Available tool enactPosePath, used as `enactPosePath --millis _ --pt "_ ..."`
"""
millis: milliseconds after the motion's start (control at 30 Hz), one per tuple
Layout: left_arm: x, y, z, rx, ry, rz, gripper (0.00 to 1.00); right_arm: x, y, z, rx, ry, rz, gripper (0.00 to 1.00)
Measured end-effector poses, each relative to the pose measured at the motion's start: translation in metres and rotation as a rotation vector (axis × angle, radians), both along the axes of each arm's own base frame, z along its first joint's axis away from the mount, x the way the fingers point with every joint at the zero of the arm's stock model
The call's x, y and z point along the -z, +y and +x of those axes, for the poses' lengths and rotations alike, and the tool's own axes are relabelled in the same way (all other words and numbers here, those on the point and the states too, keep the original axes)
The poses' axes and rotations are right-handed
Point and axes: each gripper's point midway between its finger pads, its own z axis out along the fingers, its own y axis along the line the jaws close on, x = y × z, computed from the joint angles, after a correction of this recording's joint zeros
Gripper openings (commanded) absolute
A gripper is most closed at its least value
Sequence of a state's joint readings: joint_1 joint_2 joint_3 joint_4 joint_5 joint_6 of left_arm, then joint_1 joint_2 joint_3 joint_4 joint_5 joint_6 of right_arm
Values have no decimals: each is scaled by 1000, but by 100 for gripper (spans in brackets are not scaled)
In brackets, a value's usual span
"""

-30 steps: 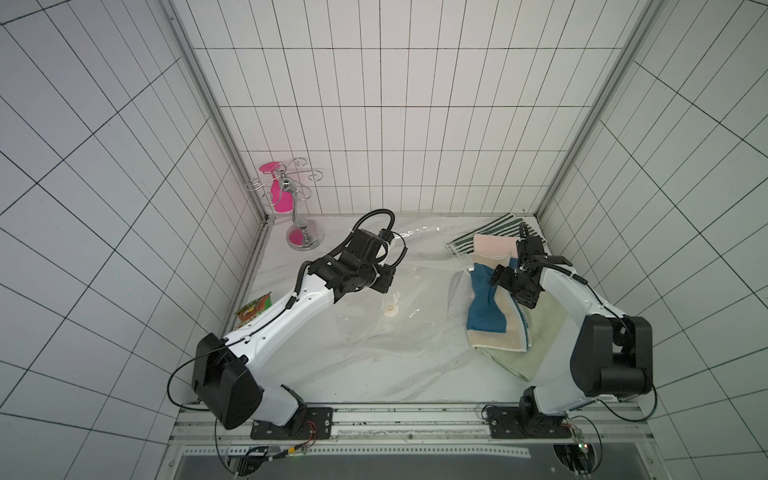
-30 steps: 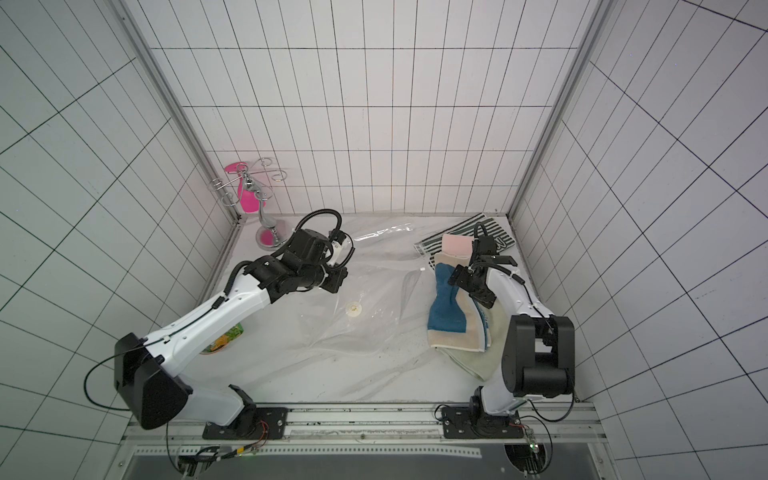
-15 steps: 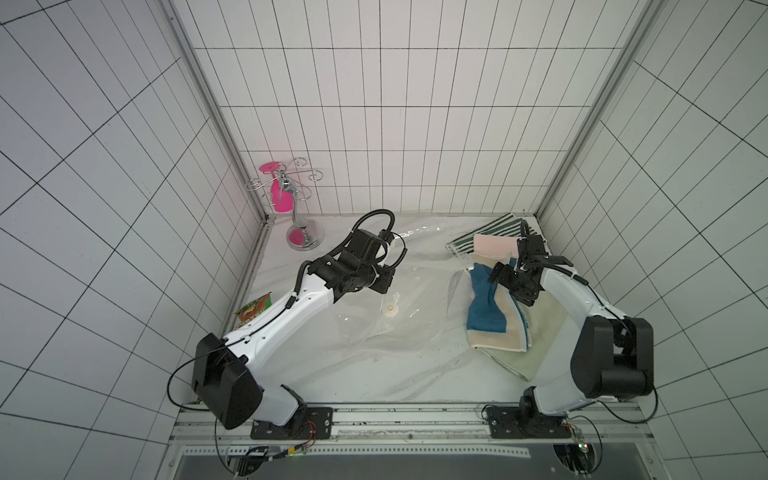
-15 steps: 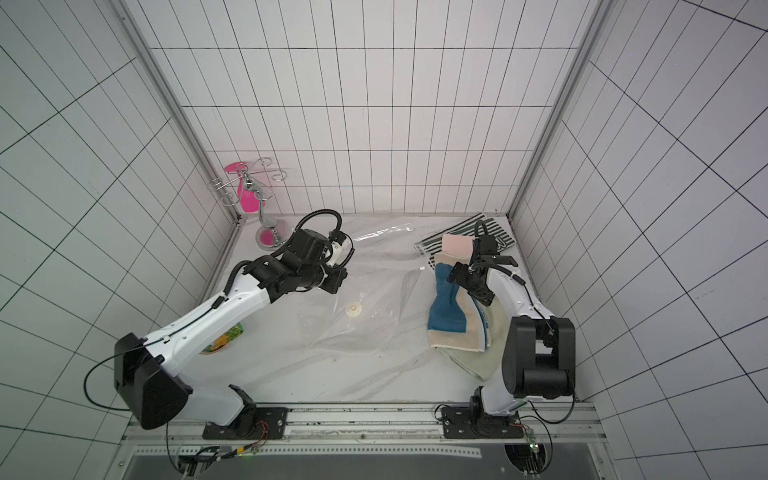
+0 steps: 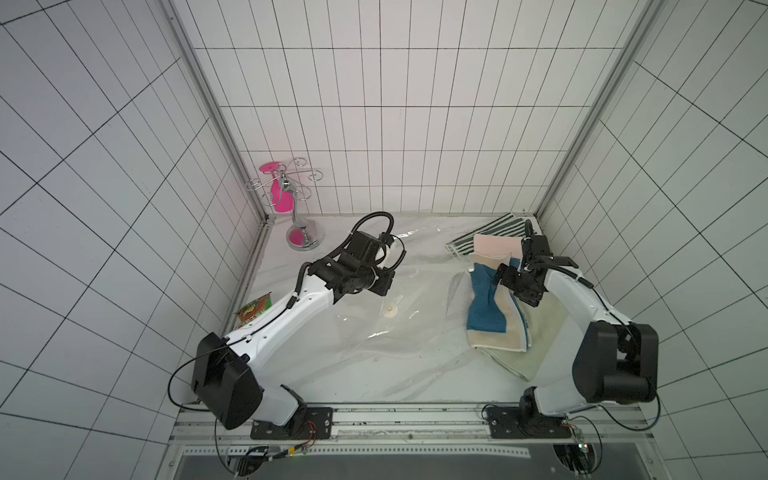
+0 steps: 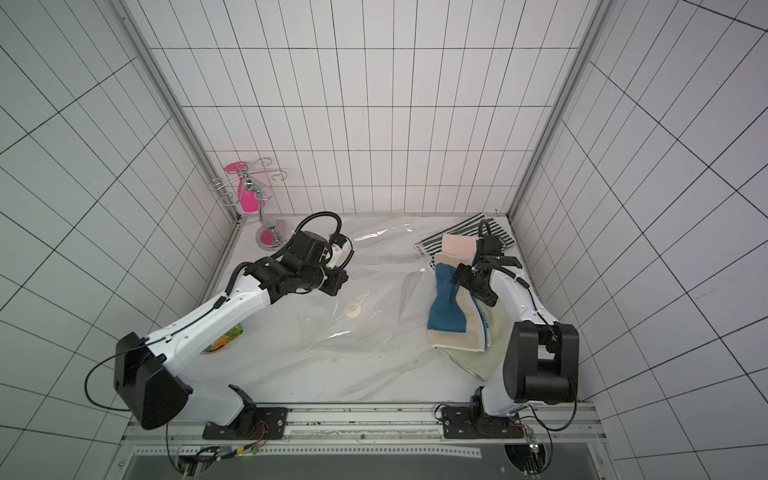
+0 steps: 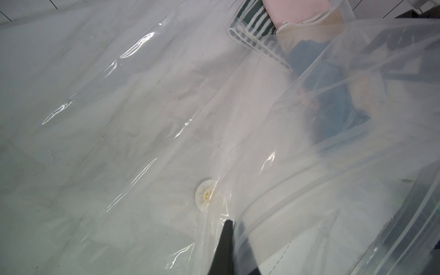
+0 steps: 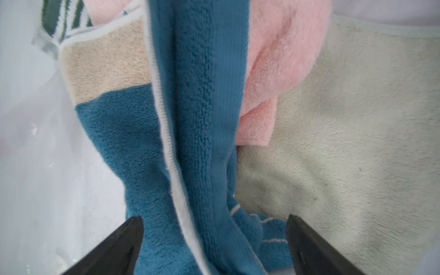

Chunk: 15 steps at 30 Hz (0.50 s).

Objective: Place the folded towel into the vacuum bag
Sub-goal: Pick up the towel from the center of the board.

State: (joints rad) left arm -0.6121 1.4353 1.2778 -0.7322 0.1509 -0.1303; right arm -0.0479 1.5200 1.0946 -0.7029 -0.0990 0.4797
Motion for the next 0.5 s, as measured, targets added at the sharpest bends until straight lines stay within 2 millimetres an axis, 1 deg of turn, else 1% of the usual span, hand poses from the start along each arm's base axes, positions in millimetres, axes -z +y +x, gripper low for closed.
enactPosePath --millis 33,100,133,200,233,267,300,333,400,433,500 --pt "0 0 0 1 0 -1 0 4 0 -2 -3 12 -1 84" --pt "1 0 0 2 0 -1 0 9 3 -7 -20 33 -10 72" --pt "1 0 0 2 0 -1 0 10 4 -7 -30 35 -20 64" --pt "2 -1 0 3 1 -2 0 8 8 -8 -59 44 -59 50" --pt "1 -1 0 2 0 -3 0 7 11 -8 -81 54 -88 39" --pt "1 0 0 2 0 -3 0 4 15 -7 -104 62 -122 32" --pt "1 0 0 1 0 -3 0 2 18 -6 -122 67 -151 29" --pt "1 0 0 0 -1 -3 0 -1 21 -2 -141 71 -186 27" --pt "-1 1 0 -1 -5 -6 0 -6 27 4 -171 76 -250 28" --pt "-3 2 0 -2 -9 -9 0 -6 30 7 -183 81 -277 30" --pt "-6 4 -2 -4 -16 -14 0 -3 36 10 -205 96 -311 39"
